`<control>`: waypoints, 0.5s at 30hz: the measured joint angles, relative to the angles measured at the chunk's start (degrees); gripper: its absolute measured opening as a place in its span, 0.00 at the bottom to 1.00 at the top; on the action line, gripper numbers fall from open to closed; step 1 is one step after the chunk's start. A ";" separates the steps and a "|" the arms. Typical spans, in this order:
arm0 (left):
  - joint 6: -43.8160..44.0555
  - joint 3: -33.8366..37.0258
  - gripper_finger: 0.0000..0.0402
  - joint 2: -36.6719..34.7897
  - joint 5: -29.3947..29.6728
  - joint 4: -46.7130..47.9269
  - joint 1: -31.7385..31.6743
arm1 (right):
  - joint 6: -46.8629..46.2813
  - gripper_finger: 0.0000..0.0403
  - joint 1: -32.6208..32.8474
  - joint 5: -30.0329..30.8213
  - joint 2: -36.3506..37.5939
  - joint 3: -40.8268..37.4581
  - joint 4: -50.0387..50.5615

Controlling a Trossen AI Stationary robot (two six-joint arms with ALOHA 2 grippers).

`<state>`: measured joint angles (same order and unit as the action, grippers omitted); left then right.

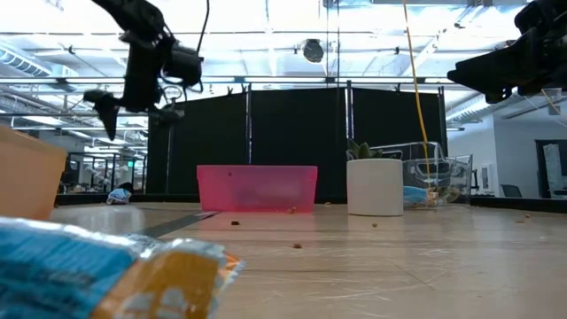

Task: Pick and place Granola Bars by type
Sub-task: Put the blue granola bar into the red bin

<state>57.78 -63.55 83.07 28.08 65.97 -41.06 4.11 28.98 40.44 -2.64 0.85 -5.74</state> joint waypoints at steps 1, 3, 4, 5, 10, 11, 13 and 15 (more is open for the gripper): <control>0.02 1.15 0.94 0.12 -0.06 -1.25 -0.50 | -0.01 0.35 0.01 -0.01 -0.01 0.01 0.00; -0.23 3.26 0.93 0.16 -0.68 -3.74 -1.55 | -0.01 0.35 -0.01 -0.01 0.01 0.01 0.00; -0.49 4.22 0.93 0.10 -1.06 -5.18 -2.05 | -0.01 0.35 0.01 -0.01 -0.01 0.00 0.00; -0.61 5.18 0.93 0.09 -1.26 -6.57 -2.43 | -0.01 0.35 0.00 0.00 -0.01 0.01 0.00; -0.72 9.56 0.94 0.11 -1.60 -12.14 -4.01 | -0.01 0.35 -0.01 0.01 -0.01 0.01 -0.02; -0.93 10.33 0.94 0.11 -1.83 -13.00 -4.33 | -0.01 0.35 -0.01 0.01 -0.01 0.00 -0.02; -1.10 11.99 0.93 0.11 -2.34 -14.24 -5.15 | -0.01 0.35 0.00 0.00 0.00 0.01 0.00; -1.82 13.80 0.93 0.11 -2.94 -16.42 -5.75 | 0.00 0.35 0.00 0.01 -0.01 -0.01 0.00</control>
<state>55.96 -49.75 83.18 25.13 49.55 -46.81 4.11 28.98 40.45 -2.66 0.84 -5.74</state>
